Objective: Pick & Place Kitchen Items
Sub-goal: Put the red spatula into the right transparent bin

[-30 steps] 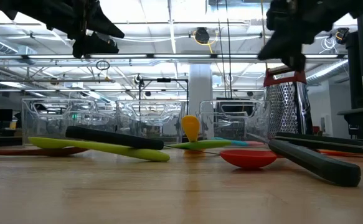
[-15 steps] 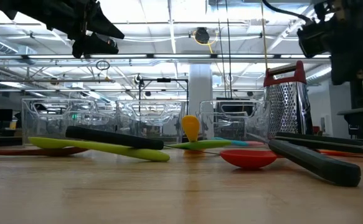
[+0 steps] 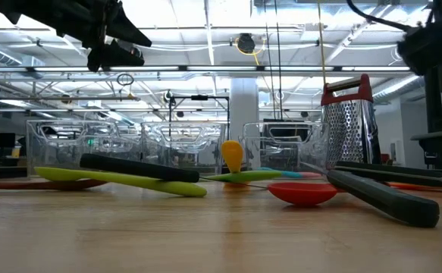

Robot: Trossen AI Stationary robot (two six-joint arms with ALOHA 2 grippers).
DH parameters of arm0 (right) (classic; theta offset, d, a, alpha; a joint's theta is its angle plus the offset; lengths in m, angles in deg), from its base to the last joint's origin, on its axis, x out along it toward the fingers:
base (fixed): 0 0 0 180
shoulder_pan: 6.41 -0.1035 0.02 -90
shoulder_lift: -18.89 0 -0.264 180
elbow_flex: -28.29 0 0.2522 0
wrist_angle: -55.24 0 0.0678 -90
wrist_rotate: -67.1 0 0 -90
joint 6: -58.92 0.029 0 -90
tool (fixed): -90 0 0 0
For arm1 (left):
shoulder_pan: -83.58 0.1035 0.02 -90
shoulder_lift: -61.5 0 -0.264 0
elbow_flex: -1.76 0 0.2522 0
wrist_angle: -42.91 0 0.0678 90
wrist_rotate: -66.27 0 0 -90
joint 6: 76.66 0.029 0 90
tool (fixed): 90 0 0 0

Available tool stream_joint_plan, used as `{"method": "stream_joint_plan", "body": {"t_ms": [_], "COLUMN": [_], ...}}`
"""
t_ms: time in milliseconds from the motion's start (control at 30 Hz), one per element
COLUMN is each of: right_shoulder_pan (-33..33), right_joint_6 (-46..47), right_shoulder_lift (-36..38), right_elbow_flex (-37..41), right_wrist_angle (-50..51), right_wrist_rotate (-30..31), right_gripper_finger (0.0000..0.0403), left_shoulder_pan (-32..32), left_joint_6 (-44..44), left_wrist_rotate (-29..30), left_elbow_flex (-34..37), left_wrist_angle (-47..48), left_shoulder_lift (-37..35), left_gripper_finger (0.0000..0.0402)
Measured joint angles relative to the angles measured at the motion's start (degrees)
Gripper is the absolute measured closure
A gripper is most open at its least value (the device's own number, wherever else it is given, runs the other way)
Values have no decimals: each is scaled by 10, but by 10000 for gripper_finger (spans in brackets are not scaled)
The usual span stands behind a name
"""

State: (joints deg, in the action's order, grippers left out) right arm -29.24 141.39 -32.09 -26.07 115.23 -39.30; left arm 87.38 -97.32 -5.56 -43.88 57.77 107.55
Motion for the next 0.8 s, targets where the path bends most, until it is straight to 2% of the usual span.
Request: {"method": "stream_joint_plan", "body": {"t_ms": [333,533,800], "right_shoulder_pan": [-99,-156,-192], "right_joint_6": [101,139,158], "right_shoulder_lift": [-2,-15,-44], "right_elbow_flex": [0,0,0], "right_wrist_angle": [31,29,27], "right_wrist_rotate": [-1,44,63], "right_gripper_finger": [308,307,312], "left_shoulder_pan": [0,-1,-7], "left_joint_6": [-28,-40,-42], "left_wrist_rotate": [0,-1,-1], "left_elbow_flex": [0,0,0], "left_wrist_angle": [0,3,4], "left_shoulder_lift": [0,0,0], "left_gripper_finger": [123,123,123]}}
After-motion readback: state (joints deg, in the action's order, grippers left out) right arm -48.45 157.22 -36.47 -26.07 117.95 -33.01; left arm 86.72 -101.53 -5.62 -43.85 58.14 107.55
